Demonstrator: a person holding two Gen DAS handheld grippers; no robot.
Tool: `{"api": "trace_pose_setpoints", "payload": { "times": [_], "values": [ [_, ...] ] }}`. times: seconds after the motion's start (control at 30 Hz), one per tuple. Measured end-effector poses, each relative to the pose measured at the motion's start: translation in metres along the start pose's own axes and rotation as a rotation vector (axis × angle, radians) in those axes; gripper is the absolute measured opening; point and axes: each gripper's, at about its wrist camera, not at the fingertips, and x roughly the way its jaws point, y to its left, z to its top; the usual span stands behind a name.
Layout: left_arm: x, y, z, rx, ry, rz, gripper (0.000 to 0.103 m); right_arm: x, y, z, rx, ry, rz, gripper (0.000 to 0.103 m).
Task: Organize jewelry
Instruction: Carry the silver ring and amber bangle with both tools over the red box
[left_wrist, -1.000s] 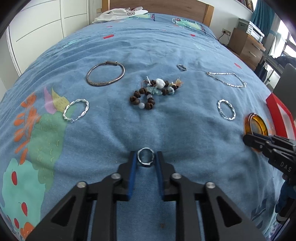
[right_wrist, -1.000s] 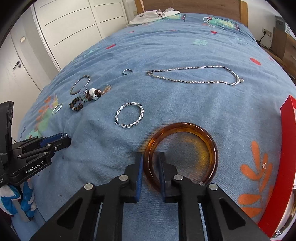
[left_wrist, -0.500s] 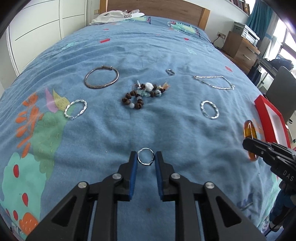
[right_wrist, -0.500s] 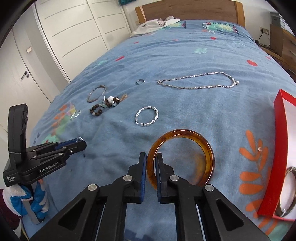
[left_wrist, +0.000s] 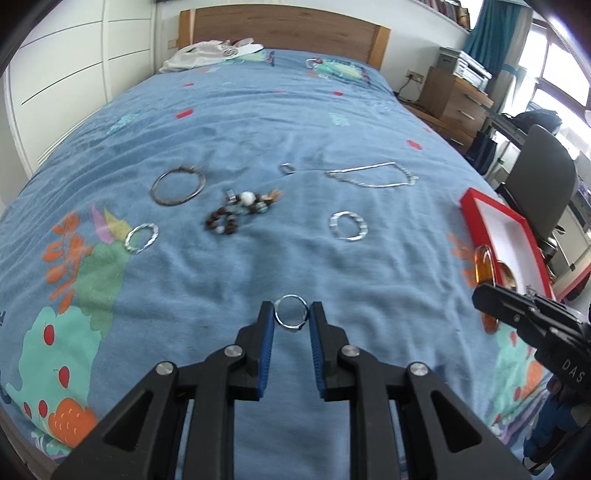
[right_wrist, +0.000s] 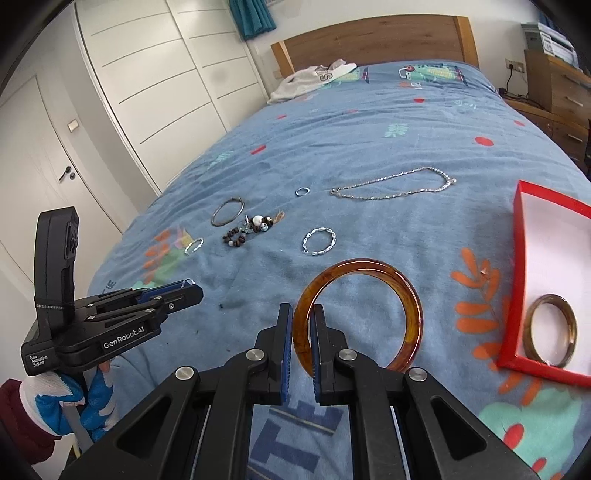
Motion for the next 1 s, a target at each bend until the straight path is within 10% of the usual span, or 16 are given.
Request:
{"api": "trace_pose_setpoints", "payload": {
  "times": [0.6, 1.0],
  "values": [
    [0.024, -0.197, 0.041, 0.227, 0.029, -0.258, 0.018, -0.101, -0.145, -0.003, 0.097, -0.063, -0.239, 0.009],
    [0.108, -0.289, 0.069, 0.287, 0.101, -0.290, 0.018, -0.073, -0.238, 0.008, 0.099, 0.038, -0.300, 0.009]
  ]
}}
